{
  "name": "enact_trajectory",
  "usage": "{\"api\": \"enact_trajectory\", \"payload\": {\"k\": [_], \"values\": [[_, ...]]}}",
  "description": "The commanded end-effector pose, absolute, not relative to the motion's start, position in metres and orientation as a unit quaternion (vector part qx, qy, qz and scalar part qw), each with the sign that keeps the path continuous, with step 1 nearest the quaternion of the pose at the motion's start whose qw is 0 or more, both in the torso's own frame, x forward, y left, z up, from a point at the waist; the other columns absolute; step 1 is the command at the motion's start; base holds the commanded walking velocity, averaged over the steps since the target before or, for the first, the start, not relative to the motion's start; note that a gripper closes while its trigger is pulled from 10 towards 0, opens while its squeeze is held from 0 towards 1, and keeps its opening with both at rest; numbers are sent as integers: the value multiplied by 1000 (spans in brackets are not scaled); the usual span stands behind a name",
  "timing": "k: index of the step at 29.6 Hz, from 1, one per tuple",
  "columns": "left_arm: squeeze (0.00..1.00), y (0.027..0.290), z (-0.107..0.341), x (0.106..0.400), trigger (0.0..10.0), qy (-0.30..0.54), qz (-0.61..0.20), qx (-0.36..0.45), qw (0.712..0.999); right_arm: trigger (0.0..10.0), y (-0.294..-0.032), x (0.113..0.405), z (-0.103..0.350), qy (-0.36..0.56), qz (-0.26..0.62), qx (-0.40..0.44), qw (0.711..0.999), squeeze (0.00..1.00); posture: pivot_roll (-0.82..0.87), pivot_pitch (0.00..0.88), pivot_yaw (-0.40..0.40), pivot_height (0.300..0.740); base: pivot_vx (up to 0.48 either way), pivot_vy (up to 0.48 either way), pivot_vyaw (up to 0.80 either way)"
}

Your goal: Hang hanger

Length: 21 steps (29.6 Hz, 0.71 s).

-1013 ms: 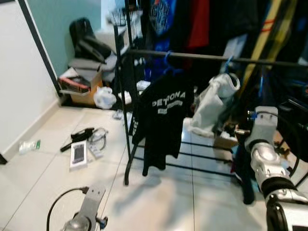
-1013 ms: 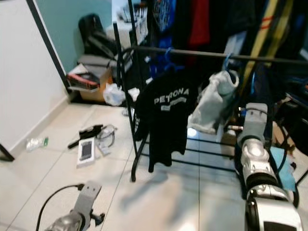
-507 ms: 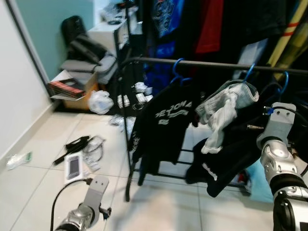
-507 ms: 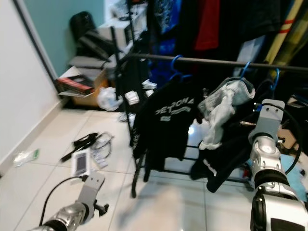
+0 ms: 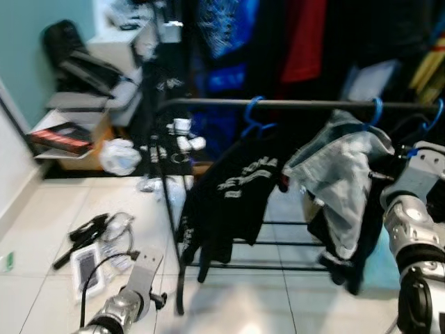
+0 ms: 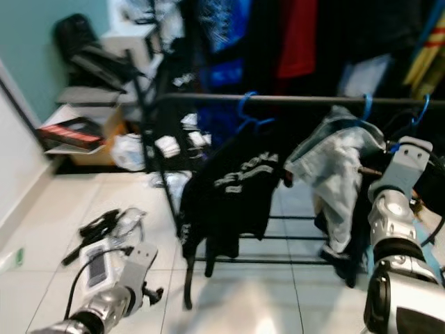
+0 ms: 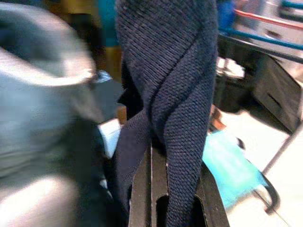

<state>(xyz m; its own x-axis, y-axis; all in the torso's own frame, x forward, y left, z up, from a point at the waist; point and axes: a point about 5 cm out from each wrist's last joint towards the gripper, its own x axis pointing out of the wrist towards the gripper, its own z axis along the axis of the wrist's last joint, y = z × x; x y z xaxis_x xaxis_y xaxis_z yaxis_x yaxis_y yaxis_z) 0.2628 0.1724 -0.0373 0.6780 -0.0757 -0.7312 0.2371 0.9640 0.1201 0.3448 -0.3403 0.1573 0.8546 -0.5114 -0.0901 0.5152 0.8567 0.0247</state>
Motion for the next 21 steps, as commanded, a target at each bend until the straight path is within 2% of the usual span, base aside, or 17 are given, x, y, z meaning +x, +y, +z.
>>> {"api": "enact_trajectory", "payload": {"k": [1, 6, 13, 15, 21], "values": [[0, 176, -42, 257, 10000, 406, -84, 109, 903, 10000, -345, 345, 167, 24, -276, 37, 960, 0, -83, 0, 44, 740, 0, 0, -681], [0, 174, -43, 255, 10000, 408, -92, 108, 902, 10000, -348, 344, 162, 51, -286, 67, 954, 0, -81, 0, 41, 740, 0, 0, 0], [0, 173, -44, 255, 10000, 410, -91, 104, 901, 10000, -346, 346, 163, 54, -271, 68, 959, 0, -81, 0, 41, 740, 0, -436, 0], [0, 174, -44, 254, 10000, 412, -90, 109, 900, 10000, -336, 354, 169, 50, -223, 54, 972, 0, -83, 0, 41, 740, 0, -465, 0], [0, 183, -47, 249, 10000, 418, -82, 112, 898, 10000, -318, 364, 174, 60, -144, 22, 987, 0, -85, 0, 44, 740, 0, 0, 0]]}}
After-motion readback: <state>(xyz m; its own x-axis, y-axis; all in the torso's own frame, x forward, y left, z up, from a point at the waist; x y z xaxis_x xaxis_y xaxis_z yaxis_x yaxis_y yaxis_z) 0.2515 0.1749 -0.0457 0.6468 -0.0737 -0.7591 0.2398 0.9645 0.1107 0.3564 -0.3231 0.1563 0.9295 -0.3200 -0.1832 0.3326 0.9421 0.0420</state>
